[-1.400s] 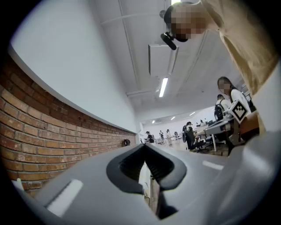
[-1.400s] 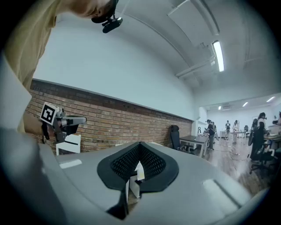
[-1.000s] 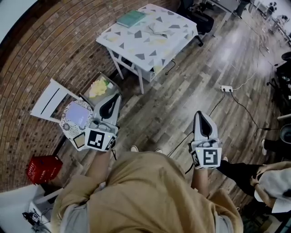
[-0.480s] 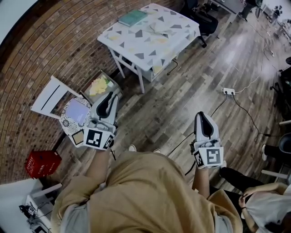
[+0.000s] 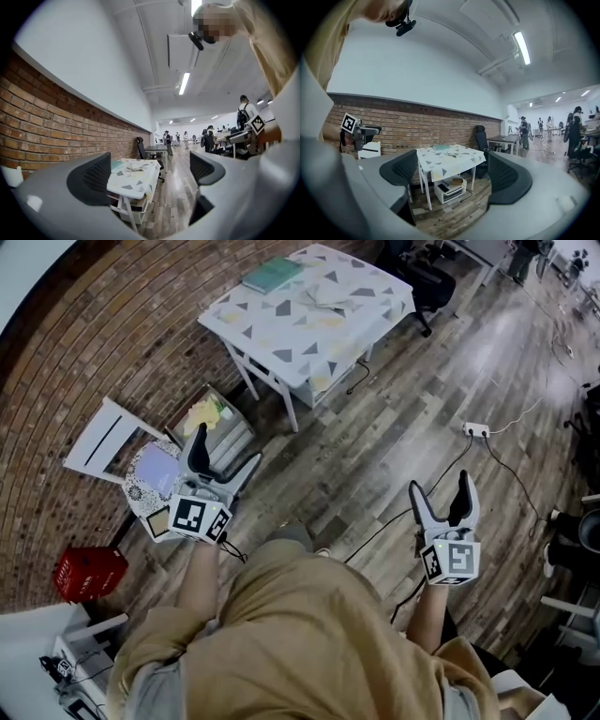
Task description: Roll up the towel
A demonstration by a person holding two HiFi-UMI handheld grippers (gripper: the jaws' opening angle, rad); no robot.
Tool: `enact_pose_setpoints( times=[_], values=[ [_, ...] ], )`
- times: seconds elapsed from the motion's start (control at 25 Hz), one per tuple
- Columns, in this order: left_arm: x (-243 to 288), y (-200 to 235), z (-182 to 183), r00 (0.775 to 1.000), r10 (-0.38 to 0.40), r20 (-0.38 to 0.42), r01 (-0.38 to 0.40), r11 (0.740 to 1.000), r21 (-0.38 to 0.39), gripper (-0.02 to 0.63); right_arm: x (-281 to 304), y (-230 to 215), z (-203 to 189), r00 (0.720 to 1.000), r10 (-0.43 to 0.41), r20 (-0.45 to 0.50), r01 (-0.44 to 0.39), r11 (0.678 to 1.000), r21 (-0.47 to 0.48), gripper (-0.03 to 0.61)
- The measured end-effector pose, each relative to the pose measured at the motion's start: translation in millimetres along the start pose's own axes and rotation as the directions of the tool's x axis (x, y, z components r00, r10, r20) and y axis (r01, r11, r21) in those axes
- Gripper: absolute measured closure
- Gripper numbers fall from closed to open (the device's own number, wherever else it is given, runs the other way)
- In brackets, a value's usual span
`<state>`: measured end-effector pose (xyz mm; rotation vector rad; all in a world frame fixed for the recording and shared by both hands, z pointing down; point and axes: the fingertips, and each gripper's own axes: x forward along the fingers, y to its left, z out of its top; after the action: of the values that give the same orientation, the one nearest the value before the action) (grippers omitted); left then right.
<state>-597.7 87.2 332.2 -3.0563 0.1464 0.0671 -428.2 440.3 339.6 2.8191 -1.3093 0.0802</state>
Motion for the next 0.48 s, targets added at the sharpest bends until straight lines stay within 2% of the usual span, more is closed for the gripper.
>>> enact_pose_setpoints(
  times=[0.08, 0.28, 0.48],
  values=[
    [13.9, -1.8, -10.5, 1.000, -0.013, -0.028, 0.012, 1.000, -0.012, 0.043, 7.0, -4.3, -7.4, 1.000, 0.005, -0.027, -0.004, 1.000, 0.010, 0.123],
    [73.4, 5.2, -40.4, 0.998, 0.006, -0.060, -0.007, 1.000, -0.015, 0.040, 43.4, -12.8, -27.5, 0.996, 0.027, -0.080, -0.027, 1.000, 0.009, 0.124],
    [182.0, 16.2, -79.7, 0.997, -0.027, -0.066, 0.024, 0.999, -0.045, 0.041, 118.2, -40.4, -38.7, 0.991, 0.028, -0.132, -0.031, 0.999, -0.019, 0.124]
  ],
)
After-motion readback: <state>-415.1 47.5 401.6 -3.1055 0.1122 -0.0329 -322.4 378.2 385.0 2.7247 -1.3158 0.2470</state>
